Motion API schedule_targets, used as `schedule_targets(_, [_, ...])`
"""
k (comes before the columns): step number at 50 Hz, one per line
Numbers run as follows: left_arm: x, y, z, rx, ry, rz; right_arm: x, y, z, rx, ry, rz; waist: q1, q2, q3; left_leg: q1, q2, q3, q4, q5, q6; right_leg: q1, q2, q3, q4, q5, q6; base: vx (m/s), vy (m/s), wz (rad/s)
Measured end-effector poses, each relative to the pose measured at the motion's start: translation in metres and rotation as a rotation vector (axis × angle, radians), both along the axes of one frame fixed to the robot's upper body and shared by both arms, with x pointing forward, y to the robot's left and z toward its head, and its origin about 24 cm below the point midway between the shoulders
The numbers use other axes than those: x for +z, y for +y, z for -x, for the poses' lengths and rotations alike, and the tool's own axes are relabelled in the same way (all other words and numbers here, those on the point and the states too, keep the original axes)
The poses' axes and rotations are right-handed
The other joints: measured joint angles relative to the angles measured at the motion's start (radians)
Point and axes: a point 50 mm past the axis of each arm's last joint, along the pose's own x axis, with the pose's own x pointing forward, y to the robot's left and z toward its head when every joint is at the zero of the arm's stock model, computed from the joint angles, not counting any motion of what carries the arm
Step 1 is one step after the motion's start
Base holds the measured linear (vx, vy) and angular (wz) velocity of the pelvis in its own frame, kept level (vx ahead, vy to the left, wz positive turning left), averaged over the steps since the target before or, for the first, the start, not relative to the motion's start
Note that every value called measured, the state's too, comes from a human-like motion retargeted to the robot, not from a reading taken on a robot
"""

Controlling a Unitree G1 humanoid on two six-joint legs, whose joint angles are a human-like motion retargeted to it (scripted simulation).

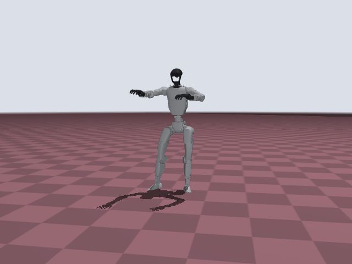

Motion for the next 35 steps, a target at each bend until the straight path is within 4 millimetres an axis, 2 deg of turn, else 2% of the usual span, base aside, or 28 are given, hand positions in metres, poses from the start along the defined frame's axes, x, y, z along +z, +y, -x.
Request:
schedule_targets(12, [-0.001, 0.000, -0.001, 0.003, 0.008, 0.000, -0.005, -0.018, 0.002, -0.061, 0.026, -0.046, -0.003, 0.000, 0.002, 0.002, -0.002, 0.001, -0.002, 0.001, 0.000, 0.000, -0.001, 0.002, 0.000, 0.001, 0.000, 0.00, 0.00, 0.00])
schedule_targets(25, [-0.002, 0.000, -0.002, 0.003, 0.015, 0.000, -0.010, -0.018, 0.001, -0.063, 0.035, -0.059, -0.001, -0.007, 0.002, 0.006, -0.002, 0.005, -0.002, -0.001, 0.002, 0.000, -0.001, 0.007, 0.004, 0.002, 0.000, 0.00, 0.00, 0.00])
schedule_targets(30, [-0.002, 0.000, -0.001, 0.005, 0.012, 0.003, -0.008, -0.013, 0.001, -0.037, 0.025, -0.053, 0.000, -0.009, 0.001, 0.008, -0.003, 0.006, -0.001, -0.001, 0.003, 0.000, -0.001, 0.009, 0.004, 0.003, 0.000, 0.00, 0.00, 0.00])
schedule_targets(35, [-0.002, 0.001, -0.001, 0.010, 0.004, 0.006, -0.004, 0.007, 0.003, 0.059, -0.011, -0.018, 0.001, -0.011, 0.002, 0.009, -0.002, 0.007, 0.000, -0.002, 0.003, 0.000, 0.000, 0.011, 0.005, 0.003, 0.000, 0.00, 0.00, 0.00])
